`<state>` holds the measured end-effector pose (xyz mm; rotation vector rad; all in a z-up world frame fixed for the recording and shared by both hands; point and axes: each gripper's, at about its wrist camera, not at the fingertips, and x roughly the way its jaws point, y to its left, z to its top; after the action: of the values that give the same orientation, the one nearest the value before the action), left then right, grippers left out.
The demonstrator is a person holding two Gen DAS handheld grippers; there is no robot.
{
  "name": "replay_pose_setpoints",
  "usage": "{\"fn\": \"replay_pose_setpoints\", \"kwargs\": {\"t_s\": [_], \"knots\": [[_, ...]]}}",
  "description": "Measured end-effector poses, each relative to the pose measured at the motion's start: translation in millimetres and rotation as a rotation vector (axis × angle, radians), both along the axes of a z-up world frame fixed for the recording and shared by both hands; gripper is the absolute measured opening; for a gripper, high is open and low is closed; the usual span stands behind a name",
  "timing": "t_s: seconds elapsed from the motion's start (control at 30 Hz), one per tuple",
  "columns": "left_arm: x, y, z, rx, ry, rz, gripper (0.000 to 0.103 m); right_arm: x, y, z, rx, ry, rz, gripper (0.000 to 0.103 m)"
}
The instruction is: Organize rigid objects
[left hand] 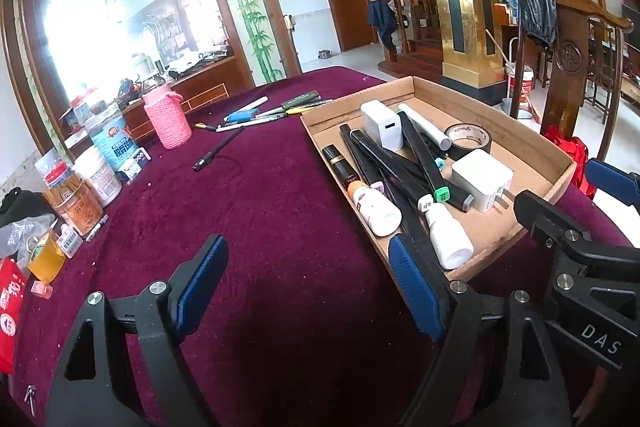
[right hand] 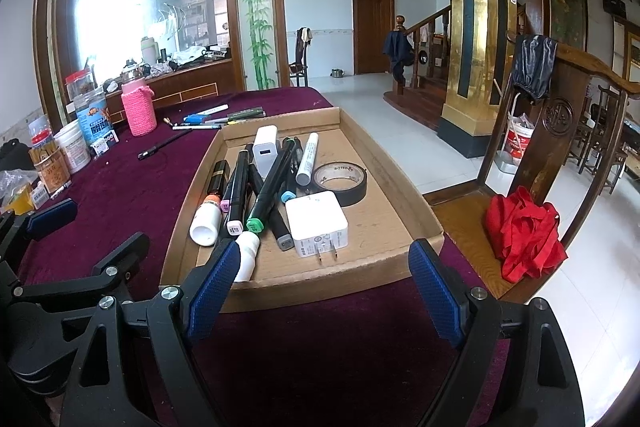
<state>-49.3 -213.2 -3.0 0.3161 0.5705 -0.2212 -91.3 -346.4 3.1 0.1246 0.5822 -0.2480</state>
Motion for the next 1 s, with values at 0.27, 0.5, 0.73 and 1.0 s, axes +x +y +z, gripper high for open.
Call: {"fn": "replay_pose_setpoints", "kwargs": {"t_s": [0.27, 0.5, 0.73, 1.0], "knots": [[-2.7, -0.4, 0.5, 0.012, -0.009, 0.005, 0.082, -1.5, -0.8, -0.4, 0.002, -0.003, 0.002, 0.082], [-3.6, -3.4, -1.5, 0.027, -0.015, 0.005, 0.082, -2.2, -1.0, -0.9, 0.007, -0.007, 0.005, 0.082], [-4.7, -5.6, -2.7, 0.041, -0.017, -0.003, 0.082, -3.5, -0.9, -1.1, 0.018, -0.006, 0.010, 0.082], [-5.0, -5.8, -3.1, 0.044, -0.014, -0.004, 0.082, -3.6, -1.3, -1.6, 0.020, -0.005, 0.011, 0.082]]}}
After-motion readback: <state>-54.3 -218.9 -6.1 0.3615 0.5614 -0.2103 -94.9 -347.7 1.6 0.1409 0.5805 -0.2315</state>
